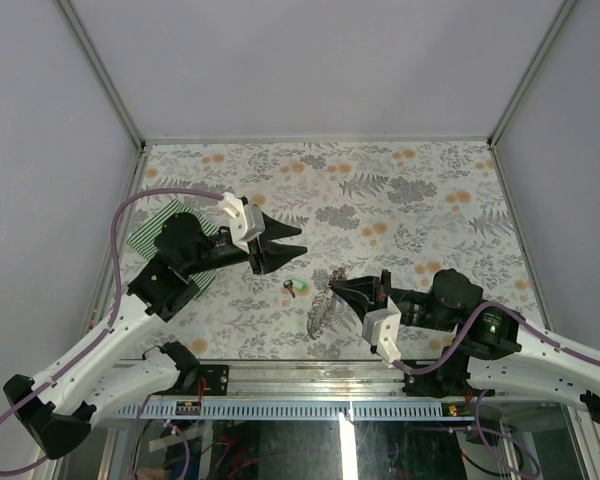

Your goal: Put the keys on the keyring

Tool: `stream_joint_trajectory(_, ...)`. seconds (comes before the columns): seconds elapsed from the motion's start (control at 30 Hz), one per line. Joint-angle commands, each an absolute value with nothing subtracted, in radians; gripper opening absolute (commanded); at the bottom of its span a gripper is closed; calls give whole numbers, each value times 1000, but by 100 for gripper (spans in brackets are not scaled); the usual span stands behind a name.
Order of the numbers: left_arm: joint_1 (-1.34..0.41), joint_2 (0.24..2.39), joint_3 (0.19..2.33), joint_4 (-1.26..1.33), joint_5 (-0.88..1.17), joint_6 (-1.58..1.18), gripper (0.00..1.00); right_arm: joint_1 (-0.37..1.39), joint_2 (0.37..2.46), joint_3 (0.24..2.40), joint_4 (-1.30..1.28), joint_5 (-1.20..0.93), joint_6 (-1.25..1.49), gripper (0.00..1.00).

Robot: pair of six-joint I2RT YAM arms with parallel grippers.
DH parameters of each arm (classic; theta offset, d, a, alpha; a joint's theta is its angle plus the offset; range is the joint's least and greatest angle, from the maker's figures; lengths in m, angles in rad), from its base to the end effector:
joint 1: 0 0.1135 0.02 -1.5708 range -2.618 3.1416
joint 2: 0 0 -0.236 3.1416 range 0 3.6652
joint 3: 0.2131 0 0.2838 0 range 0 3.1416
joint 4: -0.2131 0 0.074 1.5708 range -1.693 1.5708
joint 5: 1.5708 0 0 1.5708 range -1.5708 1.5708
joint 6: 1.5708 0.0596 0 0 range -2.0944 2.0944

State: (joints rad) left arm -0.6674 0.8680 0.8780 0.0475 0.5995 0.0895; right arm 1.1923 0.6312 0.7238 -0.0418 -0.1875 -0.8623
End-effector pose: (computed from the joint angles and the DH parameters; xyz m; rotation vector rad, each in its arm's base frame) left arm 0.1891 -0.1918 0.3634 1.0209 1.2249 -0.9063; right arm 0.0756 0.2201 0.3449 -1.3852 0.6604 0.4056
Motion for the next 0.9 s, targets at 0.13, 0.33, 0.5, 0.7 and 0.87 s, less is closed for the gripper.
stream_joint_trajectory(0.13,-751,853,968,-53,672,252,39,1200,628,742,196,-215,-761,1)
stream_joint_trajectory(0.33,-806,847,1019,-115,668,293,39,1200,626,742,229,-192,-740,1)
stream_joint_trajectory(0.5,-849,853,1049,-159,636,328,39,1200,629,740,260,-191,-740,1)
stream_joint_trajectory(0.7,-908,877,1077,-198,594,368,38,1200,619,708,343,-200,-768,1)
stream_joint_trajectory(0.87,-966,890,1110,-222,540,391,37,1200,609,674,397,-243,-872,1)
